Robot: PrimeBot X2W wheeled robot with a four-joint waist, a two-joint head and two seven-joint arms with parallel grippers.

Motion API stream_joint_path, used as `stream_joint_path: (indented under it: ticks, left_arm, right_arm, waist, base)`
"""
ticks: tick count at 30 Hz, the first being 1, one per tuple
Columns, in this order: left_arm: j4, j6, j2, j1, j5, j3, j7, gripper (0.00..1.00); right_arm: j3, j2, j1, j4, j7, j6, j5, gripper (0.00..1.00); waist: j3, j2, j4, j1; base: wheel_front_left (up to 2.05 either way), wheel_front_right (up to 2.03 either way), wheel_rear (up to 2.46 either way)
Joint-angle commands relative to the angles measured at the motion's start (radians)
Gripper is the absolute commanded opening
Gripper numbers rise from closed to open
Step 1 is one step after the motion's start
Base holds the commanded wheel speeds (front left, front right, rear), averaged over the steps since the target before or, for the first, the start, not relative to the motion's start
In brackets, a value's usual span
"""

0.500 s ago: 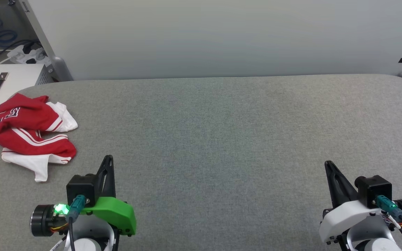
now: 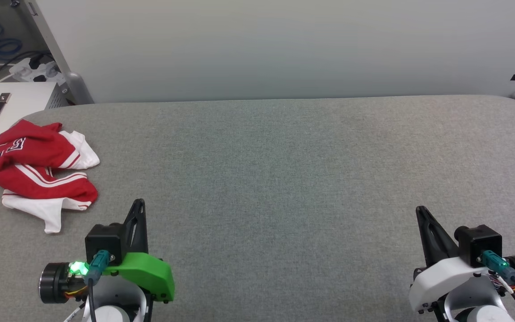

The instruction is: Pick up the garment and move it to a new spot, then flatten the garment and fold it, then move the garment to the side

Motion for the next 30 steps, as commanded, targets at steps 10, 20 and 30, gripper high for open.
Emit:
stream_joint_path:
  ticks: [10,20,30]
  left_arm:
    - [-0.002,0.004,-0.006,0.001,0.01,-0.001,-0.001,0.0]
    - [0.001,0.0,0.0,0.0,-0.002,0.0,-0.001,1.0]
    - [0.015,-0.004,0.0,0.001,-0.025,-0.007,-0.026,1.0]
  right_arm:
    - [0.001,0.001,-0.016,-0.004,0.003,-0.001,-0.009,0.0]
    - [0.0,0.0,0.001,0.001,-0.001,0.0,0.002,1.0]
    - [-0.002,0.0,-0.002,0.012,-0.026,0.0,0.021,1.0]
  waist:
    - [0.0,0.0,0.0,0.0]
    - [0.0,0.0,0.0,0.0]
    - [0.003,0.0,0.0,0.0]
  base:
    - [0.0,0.0,0.0]
    - [0.0,0.0,0.0]
    - [0.0,0.0,0.0]
